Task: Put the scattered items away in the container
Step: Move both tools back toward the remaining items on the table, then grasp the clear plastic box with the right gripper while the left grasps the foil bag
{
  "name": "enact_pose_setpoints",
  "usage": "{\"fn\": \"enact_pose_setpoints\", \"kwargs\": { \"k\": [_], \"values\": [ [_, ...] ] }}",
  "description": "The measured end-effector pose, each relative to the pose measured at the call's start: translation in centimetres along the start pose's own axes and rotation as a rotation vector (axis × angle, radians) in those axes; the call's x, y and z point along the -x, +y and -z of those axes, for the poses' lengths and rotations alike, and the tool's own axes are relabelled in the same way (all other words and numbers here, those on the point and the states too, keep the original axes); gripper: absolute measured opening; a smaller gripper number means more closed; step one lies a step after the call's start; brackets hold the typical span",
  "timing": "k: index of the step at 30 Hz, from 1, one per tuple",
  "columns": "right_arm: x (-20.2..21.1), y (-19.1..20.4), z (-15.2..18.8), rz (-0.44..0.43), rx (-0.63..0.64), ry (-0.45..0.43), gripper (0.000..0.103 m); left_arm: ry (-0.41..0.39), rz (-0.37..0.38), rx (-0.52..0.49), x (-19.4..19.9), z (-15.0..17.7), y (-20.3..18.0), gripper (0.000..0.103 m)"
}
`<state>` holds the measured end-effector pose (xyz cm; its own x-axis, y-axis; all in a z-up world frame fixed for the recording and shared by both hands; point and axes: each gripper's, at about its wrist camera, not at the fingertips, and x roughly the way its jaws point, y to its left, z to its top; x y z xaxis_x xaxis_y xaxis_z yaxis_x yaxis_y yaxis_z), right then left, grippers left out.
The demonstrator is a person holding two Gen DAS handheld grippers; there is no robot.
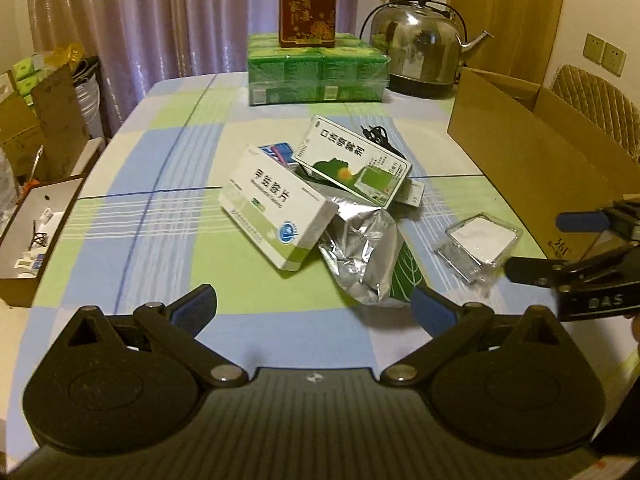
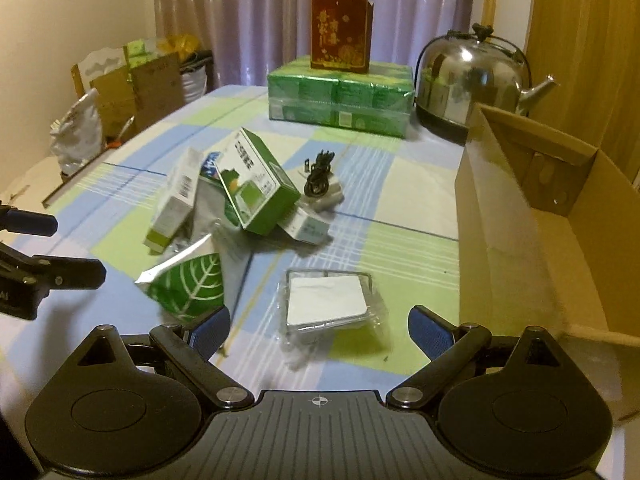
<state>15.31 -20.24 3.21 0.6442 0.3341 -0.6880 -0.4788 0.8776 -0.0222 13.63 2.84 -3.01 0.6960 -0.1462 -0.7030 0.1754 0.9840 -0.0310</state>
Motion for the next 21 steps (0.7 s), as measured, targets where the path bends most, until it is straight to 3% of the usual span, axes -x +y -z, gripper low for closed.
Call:
{"fn": "enact_pose_setpoints", "kwargs": {
  "k": [12,17,21],
  "values": [
    [-4.7,-0.9,-0.4,0.009,-0.023,0.040,0.093,-0.007,0.035,-0.059,-2.9,0.4,-1.1,0.102],
    [-5.6,-1.3,-0.7,0.005,-0.058,0.057,0.089,0.007,0.102,0.045,-4.1,0.3,-0.5,0.101],
    [-6.3,-1.5,-0.8,0.003,-0.067,0.079,0.079,0.022,0.159,0.145,-5.0,0.1,0.0,0.101]
  ]
}}
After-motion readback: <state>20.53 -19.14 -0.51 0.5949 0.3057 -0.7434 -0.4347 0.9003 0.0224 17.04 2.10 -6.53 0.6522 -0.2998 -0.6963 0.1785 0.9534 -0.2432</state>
